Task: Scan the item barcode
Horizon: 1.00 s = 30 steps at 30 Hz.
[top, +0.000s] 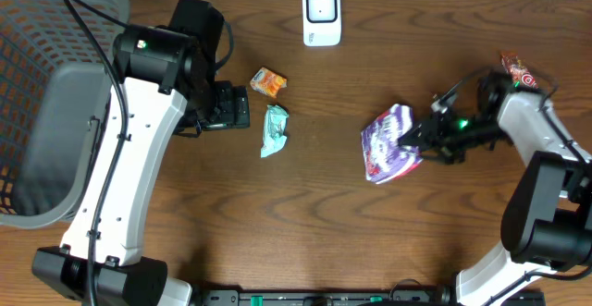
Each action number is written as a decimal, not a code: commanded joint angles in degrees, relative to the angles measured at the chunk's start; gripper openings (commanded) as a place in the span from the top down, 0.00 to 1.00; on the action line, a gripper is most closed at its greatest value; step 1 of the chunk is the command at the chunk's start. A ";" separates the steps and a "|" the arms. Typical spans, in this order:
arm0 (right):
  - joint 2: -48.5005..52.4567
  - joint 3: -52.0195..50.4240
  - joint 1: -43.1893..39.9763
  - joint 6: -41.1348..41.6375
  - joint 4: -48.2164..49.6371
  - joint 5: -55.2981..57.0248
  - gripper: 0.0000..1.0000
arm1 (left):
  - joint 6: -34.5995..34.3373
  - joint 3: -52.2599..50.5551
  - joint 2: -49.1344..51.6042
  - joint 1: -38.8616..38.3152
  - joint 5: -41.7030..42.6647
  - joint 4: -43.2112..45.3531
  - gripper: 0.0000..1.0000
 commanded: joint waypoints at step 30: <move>-0.59 13.73 17.33 4.87 -9.03 31.61 0.32 | -0.07 0.37 0.35 -0.02 -0.33 -0.15 0.02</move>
